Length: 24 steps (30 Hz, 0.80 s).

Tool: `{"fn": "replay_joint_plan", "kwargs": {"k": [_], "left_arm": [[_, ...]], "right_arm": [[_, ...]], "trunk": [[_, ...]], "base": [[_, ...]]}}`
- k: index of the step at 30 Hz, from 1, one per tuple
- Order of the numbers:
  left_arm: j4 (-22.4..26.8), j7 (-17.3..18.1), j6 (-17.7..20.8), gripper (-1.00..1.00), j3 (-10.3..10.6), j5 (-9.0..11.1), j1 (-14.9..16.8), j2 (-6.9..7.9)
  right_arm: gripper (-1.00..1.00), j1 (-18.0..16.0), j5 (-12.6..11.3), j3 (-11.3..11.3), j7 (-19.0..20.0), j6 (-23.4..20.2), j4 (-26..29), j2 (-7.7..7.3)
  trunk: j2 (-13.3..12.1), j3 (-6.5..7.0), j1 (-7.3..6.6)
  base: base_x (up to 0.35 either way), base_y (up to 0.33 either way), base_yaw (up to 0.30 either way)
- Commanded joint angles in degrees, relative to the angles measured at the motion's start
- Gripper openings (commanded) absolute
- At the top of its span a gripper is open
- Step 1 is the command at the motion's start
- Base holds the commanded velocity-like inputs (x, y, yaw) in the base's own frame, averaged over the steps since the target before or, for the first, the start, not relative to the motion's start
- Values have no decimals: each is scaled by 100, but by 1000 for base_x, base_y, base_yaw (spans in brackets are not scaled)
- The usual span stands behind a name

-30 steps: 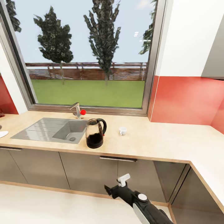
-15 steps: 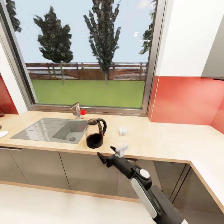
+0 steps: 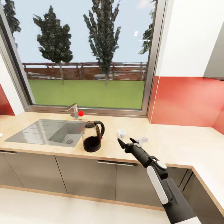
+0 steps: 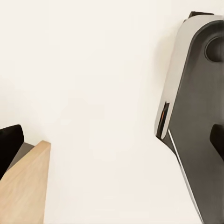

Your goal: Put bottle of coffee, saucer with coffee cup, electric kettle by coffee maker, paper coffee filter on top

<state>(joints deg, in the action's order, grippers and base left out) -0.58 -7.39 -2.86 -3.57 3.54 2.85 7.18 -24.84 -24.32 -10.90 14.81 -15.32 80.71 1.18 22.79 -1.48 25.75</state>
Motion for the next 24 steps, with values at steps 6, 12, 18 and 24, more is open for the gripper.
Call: {"fn": "replay_joint_plan", "kwargs": {"k": [6, 12, 18, 24], "left_arm": [[4, -7, 3, 100, -17, 33, 5, -21], [5, -8, 5, 100, -15, 32, 5, -25], [5, -8, 5, 100, -17, 32, 5, -36], [5, -15, 10, 100, -15, 32, 5, -40]], "right_arm": [[100, 4, 11, 17, 2, -17, -190, -121], [100, 5, 208, 33, -127, -11, -383, -97], [100, -14, 401, 9, -320, 1, -576, 65], [100, -149, 591, 2, -512, 2, -638, 258]], "trunk": [[13, -13, 4], [13, -13, 4], [13, -13, 4], [13, -13, 4]], "base": [[0, 0, 0], [0, 0, 0], [0, 0, 0], [0, 0, 0]]}}
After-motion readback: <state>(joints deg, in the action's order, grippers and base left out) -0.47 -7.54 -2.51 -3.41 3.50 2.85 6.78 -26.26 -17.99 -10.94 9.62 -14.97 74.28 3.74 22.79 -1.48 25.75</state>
